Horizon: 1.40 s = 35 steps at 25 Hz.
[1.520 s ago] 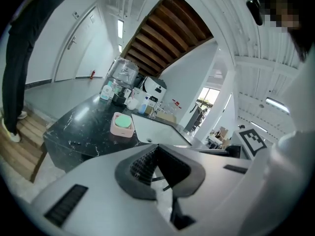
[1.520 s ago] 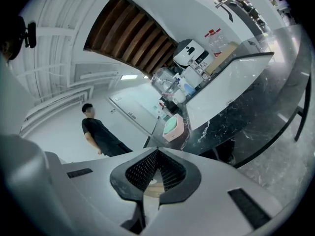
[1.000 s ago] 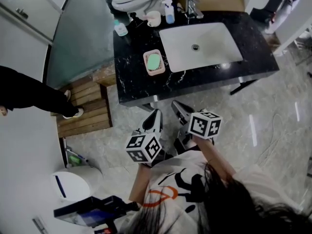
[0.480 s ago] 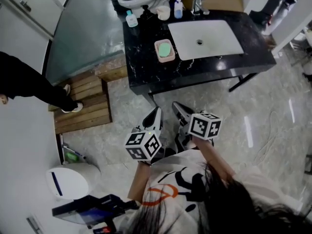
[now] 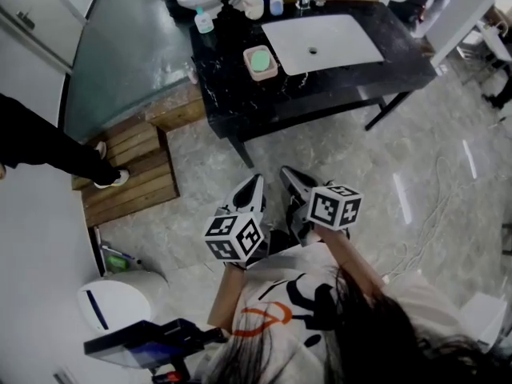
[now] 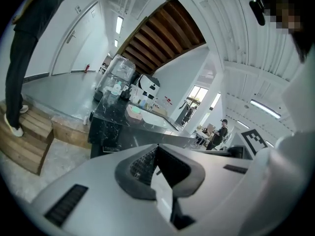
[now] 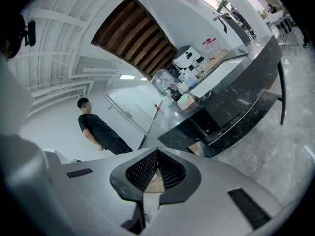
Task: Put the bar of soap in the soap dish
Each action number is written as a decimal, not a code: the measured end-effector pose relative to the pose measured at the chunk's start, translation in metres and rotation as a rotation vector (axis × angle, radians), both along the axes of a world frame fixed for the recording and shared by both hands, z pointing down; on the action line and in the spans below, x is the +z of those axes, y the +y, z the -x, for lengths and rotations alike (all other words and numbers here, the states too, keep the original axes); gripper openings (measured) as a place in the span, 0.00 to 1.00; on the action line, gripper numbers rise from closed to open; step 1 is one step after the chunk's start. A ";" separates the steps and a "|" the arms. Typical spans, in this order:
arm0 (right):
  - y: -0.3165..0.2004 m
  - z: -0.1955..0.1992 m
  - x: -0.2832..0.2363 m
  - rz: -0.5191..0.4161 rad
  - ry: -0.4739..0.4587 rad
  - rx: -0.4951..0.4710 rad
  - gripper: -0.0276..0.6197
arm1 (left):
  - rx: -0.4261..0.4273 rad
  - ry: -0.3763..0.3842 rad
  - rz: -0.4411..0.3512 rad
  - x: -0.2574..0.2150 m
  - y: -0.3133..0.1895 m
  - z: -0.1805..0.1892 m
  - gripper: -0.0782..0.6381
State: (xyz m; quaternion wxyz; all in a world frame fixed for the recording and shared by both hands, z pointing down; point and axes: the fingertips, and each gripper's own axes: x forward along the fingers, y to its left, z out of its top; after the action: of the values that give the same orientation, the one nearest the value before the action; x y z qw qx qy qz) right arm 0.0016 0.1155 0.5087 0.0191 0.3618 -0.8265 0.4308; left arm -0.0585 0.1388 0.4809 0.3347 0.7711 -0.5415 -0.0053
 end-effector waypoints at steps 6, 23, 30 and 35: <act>0.032 -0.002 0.003 -0.008 0.029 0.015 0.06 | 0.037 0.011 0.004 0.005 0.023 -0.003 0.11; 0.033 -0.016 -0.020 -0.099 0.099 -0.032 0.06 | 0.029 0.035 -0.056 -0.015 0.011 -0.020 0.11; 0.027 -0.037 -0.026 -0.106 0.119 -0.053 0.06 | 0.028 0.033 -0.056 -0.022 0.003 -0.044 0.11; 0.024 -0.047 -0.025 -0.105 0.113 -0.052 0.06 | 0.033 0.027 -0.052 -0.022 0.002 -0.057 0.11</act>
State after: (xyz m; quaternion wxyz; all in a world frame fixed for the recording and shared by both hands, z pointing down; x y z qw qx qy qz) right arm 0.0483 0.1398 0.4833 0.0579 0.3644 -0.8548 0.3649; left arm -0.0016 0.1408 0.4586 0.3217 0.7884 -0.5237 -0.0243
